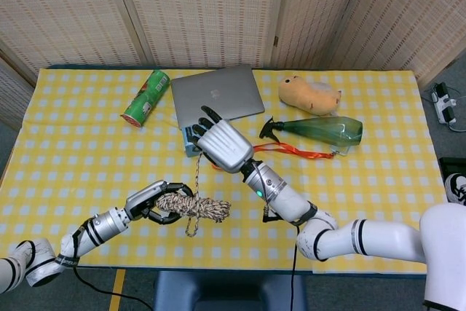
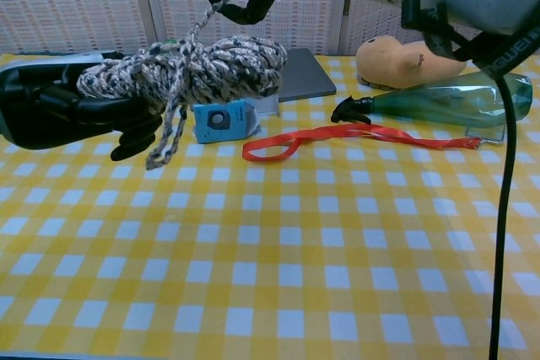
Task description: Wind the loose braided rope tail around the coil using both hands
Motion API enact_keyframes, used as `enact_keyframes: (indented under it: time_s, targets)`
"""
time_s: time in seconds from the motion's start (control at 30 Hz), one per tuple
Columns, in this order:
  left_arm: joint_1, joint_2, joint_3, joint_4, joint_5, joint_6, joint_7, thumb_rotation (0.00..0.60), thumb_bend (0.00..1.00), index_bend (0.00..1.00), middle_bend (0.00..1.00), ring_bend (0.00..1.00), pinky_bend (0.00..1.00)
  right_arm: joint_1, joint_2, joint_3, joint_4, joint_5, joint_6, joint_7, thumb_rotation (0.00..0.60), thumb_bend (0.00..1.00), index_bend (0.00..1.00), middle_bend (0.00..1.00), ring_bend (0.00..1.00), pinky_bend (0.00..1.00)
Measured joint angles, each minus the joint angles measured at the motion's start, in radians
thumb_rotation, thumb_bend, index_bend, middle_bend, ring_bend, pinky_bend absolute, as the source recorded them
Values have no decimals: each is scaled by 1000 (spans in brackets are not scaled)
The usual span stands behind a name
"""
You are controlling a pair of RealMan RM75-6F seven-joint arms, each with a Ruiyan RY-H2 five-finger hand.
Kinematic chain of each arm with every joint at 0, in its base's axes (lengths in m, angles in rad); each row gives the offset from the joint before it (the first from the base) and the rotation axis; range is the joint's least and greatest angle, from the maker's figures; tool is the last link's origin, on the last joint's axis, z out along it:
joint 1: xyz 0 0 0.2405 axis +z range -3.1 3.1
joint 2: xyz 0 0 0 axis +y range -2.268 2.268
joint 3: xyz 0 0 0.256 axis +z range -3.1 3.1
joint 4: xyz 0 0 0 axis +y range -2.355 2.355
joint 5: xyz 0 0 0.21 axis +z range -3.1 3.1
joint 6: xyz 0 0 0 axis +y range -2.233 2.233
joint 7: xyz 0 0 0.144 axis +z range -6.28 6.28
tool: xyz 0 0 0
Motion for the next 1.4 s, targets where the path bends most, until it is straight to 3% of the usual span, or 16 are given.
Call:
enact_keyframes:
  time_s: [0.7,0.93,1.4]
  targets:
    - [-56,19,59,20,0,109,-165,600,803,831,759,688,720,-90,-56,-132,195,-286,31,347,600,523,795,381,267,108]
    - [-52,46,46,-6,-50,132,-198,600,803,832,760,692,720,-113,-99,-175,248,-337,44,335,600,523,796,381,266,108]
    - [-10,86,-25,-65,-207,115,-196,600,803,833,761,694,719,-141,-152,-200,265,-345,20,300,600,522,795,381,265,108]
